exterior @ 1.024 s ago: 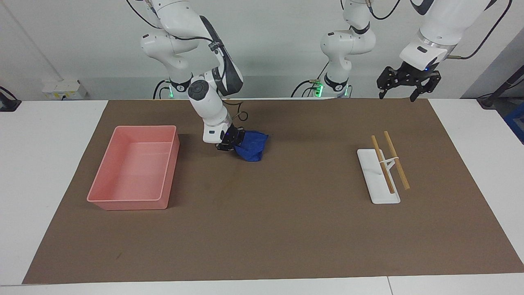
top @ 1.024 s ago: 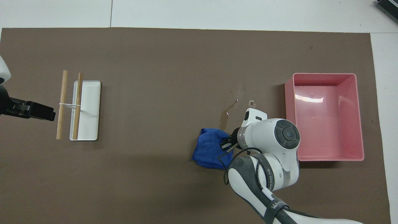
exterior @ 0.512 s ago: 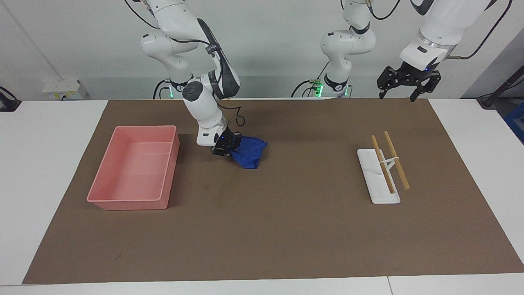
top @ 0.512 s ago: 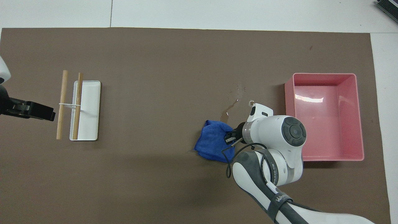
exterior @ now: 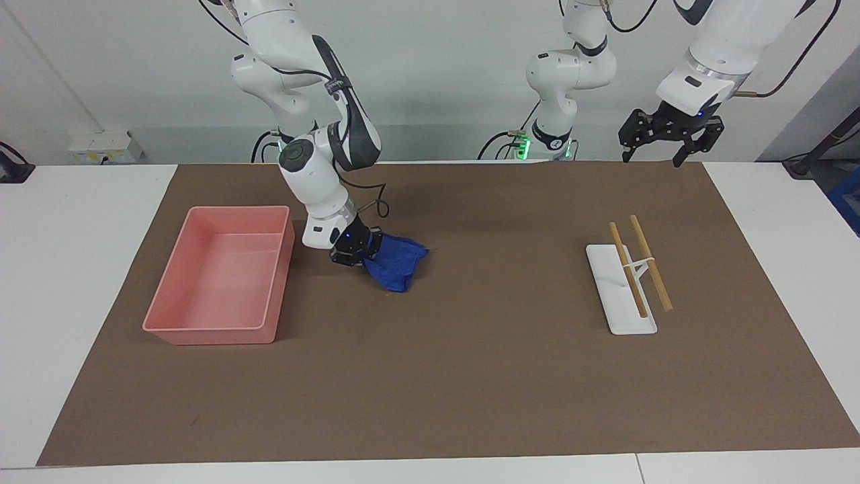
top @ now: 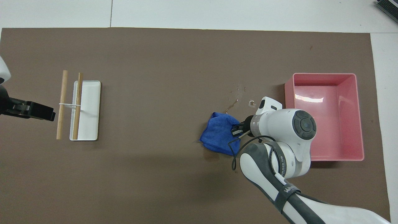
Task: Wipe water with towel using both arms
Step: 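Wipe the towel across the water spill away from the robot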
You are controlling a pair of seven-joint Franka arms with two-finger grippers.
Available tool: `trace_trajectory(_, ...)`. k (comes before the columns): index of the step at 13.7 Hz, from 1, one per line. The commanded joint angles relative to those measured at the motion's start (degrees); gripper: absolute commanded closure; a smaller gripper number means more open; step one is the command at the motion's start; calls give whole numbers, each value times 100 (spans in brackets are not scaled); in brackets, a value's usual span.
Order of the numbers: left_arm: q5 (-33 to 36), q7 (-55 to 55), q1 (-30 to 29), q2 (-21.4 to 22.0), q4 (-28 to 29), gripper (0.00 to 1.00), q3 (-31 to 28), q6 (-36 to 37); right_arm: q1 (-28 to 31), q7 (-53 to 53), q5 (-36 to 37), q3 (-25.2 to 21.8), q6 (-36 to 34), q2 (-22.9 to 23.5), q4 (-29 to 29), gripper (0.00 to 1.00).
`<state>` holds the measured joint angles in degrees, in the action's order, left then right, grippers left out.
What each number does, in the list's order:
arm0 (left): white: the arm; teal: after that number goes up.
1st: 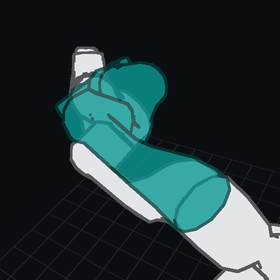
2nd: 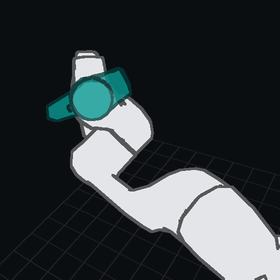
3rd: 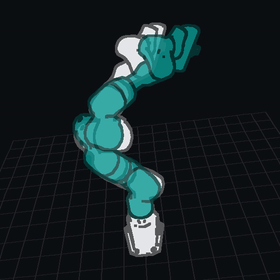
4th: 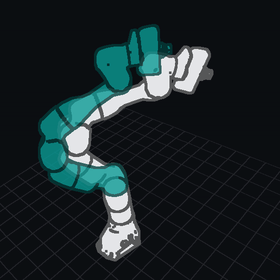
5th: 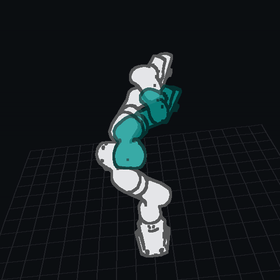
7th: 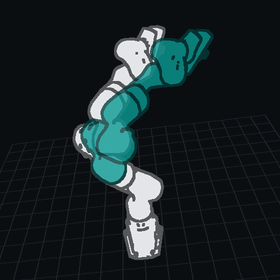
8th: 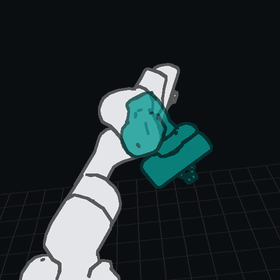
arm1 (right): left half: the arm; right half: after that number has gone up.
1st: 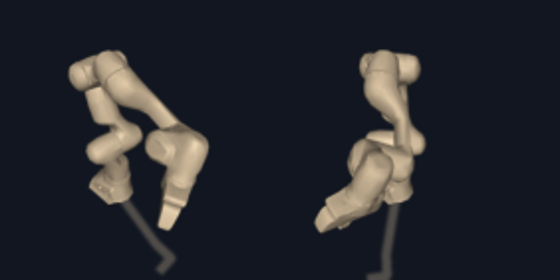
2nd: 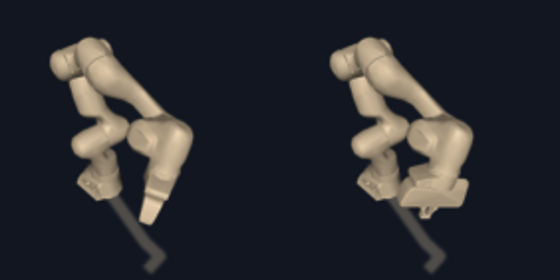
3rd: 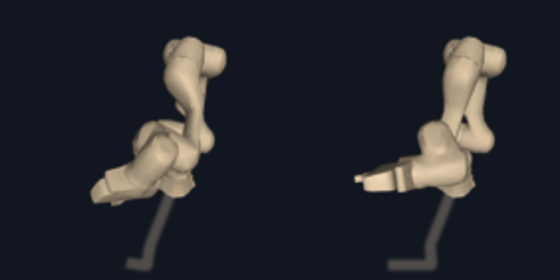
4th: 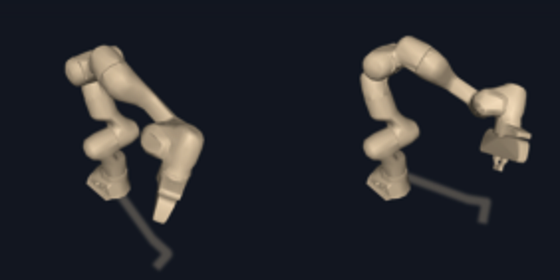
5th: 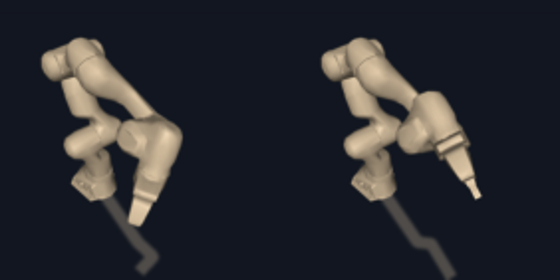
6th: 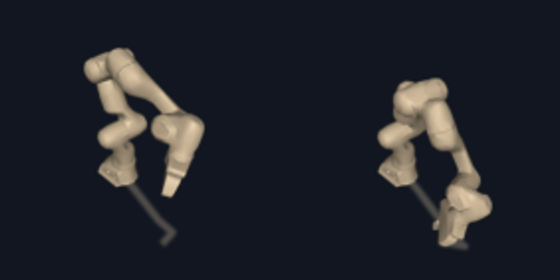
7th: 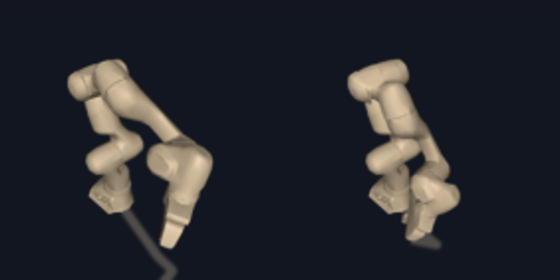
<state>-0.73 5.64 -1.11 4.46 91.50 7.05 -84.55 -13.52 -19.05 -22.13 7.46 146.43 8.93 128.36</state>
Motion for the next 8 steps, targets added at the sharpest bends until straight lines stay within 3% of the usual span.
trace_trajectory(1, 108, -37, 32, 178, 175, 0, -37, 35, 191, -72, 200, 46, 52, 363, -433, 100)
trace_trajectory(8, 108, -37, 32, 178, 175, 0, -37, 35, 859, -125, 955, 54, 61, 961, -1251, 100)
